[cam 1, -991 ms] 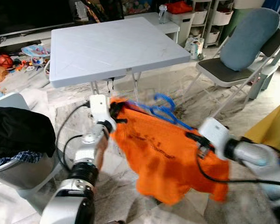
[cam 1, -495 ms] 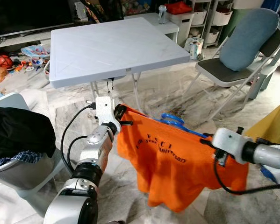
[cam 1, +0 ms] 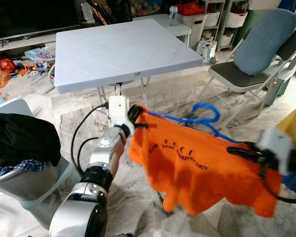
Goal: Hang hanger
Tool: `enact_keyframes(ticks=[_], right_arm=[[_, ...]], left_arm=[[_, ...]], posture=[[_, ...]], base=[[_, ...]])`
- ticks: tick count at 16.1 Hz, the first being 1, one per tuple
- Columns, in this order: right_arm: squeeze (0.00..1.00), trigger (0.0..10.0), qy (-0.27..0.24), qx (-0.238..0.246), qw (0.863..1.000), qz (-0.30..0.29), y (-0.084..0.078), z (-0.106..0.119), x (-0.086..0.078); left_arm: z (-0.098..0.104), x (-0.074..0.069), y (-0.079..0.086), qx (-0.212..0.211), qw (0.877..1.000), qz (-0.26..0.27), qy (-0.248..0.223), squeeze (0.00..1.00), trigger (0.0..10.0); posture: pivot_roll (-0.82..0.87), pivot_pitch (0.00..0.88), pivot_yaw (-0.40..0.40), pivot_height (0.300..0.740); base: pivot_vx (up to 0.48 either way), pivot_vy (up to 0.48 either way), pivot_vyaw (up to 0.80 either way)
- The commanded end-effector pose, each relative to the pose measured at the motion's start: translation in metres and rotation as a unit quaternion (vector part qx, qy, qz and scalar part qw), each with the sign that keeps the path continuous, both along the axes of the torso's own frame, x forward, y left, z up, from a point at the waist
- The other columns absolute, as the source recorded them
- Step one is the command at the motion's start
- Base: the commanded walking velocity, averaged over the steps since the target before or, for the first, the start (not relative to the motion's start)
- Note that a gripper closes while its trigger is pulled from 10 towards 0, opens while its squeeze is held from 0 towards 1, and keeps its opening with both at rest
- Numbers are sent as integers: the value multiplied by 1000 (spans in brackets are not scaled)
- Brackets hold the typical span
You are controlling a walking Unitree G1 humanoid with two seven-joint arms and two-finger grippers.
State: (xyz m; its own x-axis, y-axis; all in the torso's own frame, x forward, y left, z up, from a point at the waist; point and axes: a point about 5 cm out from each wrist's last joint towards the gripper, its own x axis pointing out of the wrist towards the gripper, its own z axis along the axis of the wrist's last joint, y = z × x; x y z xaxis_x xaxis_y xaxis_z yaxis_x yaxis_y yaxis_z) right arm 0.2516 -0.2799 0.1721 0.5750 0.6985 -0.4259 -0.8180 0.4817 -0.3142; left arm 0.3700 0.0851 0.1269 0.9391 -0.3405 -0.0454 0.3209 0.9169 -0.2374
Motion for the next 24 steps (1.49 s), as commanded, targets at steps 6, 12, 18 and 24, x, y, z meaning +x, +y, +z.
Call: enact_keyframes(ticks=[6, 12, 18, 24], right_arm=[[0, 10000, -68, 64, 995, -32, -32, 57, -7], [0, 10000, -69, 110, 991, -9, -19, 63, -5], [0, 10000, -39, -28, 998, 37, 3, 28, -3], [0, 10000, -22, -169, 979, 114, 36, -12, 1]], left_arm=[[-12, 3, 63, -5, 992, 124, 38, 0, 0], [-18, 2, 64, -14, 991, 124, 57, 0, 0], [-14, 1, 52, 10, 995, 94, 31, 0, 0], [-6, -1, 31, 37, 999, 34, -11, 0, 0]], posture=[[-163, 0, 85, 740], [-160, 0, 86, 740], [-164, 0, 82, 740], [-150, 0, 80, 740]], base=[[0, 0, 0], [0, 0, 0], [0, 0, 0], [0, 0, 0]])
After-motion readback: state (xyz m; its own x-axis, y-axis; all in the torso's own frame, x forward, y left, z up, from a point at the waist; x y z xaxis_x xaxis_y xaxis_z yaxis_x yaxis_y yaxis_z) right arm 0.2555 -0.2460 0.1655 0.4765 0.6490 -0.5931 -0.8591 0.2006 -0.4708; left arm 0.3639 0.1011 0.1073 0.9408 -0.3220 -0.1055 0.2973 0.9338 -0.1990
